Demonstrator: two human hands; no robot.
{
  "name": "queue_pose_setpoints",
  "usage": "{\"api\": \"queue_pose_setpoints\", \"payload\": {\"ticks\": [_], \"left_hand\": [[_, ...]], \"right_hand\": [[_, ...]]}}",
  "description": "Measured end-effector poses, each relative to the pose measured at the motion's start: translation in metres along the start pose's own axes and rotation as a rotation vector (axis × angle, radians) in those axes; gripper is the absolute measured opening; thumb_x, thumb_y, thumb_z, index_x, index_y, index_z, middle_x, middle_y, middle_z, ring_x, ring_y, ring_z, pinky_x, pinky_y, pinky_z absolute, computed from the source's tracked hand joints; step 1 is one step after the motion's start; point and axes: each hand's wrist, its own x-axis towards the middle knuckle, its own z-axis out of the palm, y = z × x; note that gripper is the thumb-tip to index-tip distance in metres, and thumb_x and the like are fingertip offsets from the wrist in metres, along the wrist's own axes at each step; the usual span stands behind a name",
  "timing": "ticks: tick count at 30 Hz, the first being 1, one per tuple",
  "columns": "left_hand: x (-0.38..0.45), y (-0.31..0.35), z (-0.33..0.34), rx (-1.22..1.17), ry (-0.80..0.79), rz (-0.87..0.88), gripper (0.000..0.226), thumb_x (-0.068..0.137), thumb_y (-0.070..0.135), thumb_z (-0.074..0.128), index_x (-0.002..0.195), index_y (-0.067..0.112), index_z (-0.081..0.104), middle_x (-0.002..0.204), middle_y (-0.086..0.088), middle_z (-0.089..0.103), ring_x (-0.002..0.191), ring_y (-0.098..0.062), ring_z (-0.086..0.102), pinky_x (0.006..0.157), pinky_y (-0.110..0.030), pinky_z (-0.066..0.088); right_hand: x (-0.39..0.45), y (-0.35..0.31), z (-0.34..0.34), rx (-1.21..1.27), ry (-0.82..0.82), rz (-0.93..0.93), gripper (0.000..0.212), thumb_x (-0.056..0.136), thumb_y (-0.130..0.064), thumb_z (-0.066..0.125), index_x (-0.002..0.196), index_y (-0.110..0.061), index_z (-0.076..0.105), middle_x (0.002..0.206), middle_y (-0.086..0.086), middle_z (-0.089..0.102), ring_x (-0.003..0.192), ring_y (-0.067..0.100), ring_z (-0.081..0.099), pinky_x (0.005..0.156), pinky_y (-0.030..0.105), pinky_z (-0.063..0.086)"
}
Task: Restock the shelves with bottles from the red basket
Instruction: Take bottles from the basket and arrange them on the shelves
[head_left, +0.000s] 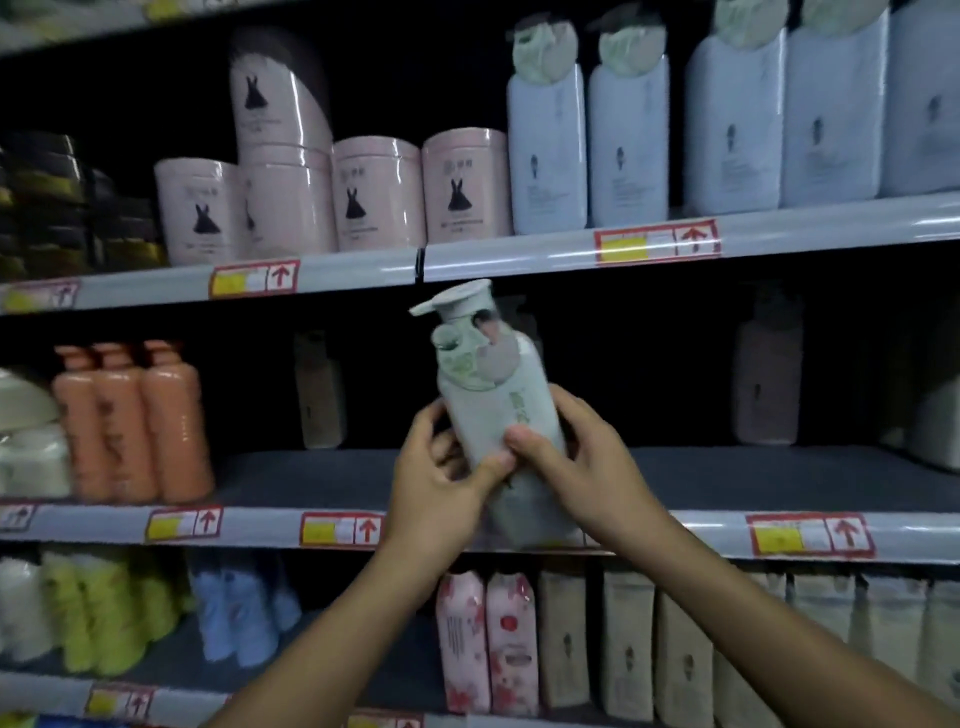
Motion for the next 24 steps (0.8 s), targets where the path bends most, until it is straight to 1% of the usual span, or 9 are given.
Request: {"api": "queue_pose_setpoints", "payload": {"ticks": [3,7,9,11,13,15,18,21,24], "left_hand": [[0.039,-0.017,0.0,-0.008,0.119,0.018,0.067,0.084,-0.007,0.071,0.142,0.009,0.042,0.127,-0.014,0.066,0.094,-0.004,0.072,0.079,-0.019,0.059],[0.062,-0.04,0.002,-0.011,0.173,-0.017,0.064,0.087,-0.007,0.068,0.141,0.014,0.043,0.129,-0.012,0.065,0.099,-0.006,0.067,0.074,-0.015,0.058],[0.069,-0.05,0.003,-0.001,0.155,-0.03,0.06,0.088,-0.004,0.069,0.14,0.016,0.046,0.124,-0.004,0.068,0.098,-0.004,0.069,0.075,-0.015,0.057],[0.078,-0.054,0.004,0.04,0.135,-0.03,0.059,0.087,0.0,0.071,0.14,0.016,0.05,0.119,0.002,0.069,0.1,-0.005,0.07,0.079,-0.019,0.058],[0.089,-0.055,0.006,0.099,0.094,-0.049,0.059,0.087,0.004,0.073,0.14,0.018,0.052,0.122,0.0,0.07,0.102,-0.011,0.071,0.085,-0.028,0.059],[0.095,-0.055,0.009,0.165,0.033,-0.061,0.062,0.086,0.007,0.074,0.141,0.025,0.051,0.124,-0.001,0.069,0.103,-0.016,0.071,0.09,-0.037,0.059],[0.093,-0.059,0.013,0.292,-0.064,-0.029,0.075,0.084,0.01,0.078,0.146,0.035,0.044,0.123,0.006,0.066,0.105,-0.015,0.07,0.09,-0.039,0.059],[0.086,-0.066,0.011,0.412,-0.05,-0.039,0.079,0.079,0.013,0.083,0.146,0.031,0.045,0.122,0.005,0.067,0.103,-0.014,0.07,0.089,-0.038,0.059],[0.08,-0.071,0.011,0.441,-0.035,-0.058,0.065,0.079,0.01,0.082,0.138,0.018,0.055,0.118,-0.003,0.072,0.1,-0.012,0.071,0.084,-0.028,0.059]], "right_hand": [[0.052,0.016,0.012,-0.049,-0.077,-0.015,0.049,0.078,-0.054,0.061,0.113,-0.02,0.063,0.111,0.008,0.064,0.102,0.016,0.064,0.093,0.042,0.052],[0.08,0.05,0.03,-0.022,-0.136,0.051,0.05,0.077,-0.053,0.065,0.116,-0.022,0.062,0.115,0.009,0.065,0.103,0.019,0.067,0.092,0.047,0.055],[0.083,0.063,0.035,-0.052,-0.105,0.073,0.051,0.078,-0.057,0.062,0.119,-0.027,0.06,0.117,0.005,0.064,0.104,0.019,0.066,0.093,0.045,0.055],[0.087,0.071,0.034,-0.025,-0.087,0.102,0.042,0.086,-0.048,0.064,0.121,-0.025,0.06,0.118,0.005,0.065,0.105,0.018,0.066,0.093,0.043,0.056],[0.089,0.076,0.03,0.021,-0.063,0.169,0.036,0.092,-0.037,0.066,0.122,-0.019,0.062,0.117,0.004,0.07,0.104,0.017,0.068,0.092,0.04,0.058],[0.086,0.084,0.024,-0.017,0.0,0.195,0.043,0.088,-0.046,0.067,0.124,-0.023,0.062,0.116,0.003,0.07,0.103,0.016,0.068,0.09,0.038,0.058],[0.072,0.092,0.015,-0.127,0.03,0.214,0.064,0.075,-0.06,0.066,0.134,-0.037,0.053,0.119,0.002,0.063,0.104,0.014,0.066,0.091,0.037,0.058],[0.056,0.096,0.012,-0.139,0.021,0.254,0.071,0.08,-0.036,0.079,0.142,-0.026,0.046,0.124,-0.002,0.059,0.109,0.014,0.061,0.092,0.028,0.054],[0.045,0.103,0.018,-0.171,0.082,0.281,0.064,0.077,-0.032,0.084,0.132,-0.016,0.054,0.124,-0.001,0.063,0.11,0.012,0.062,0.093,0.027,0.054]]}}
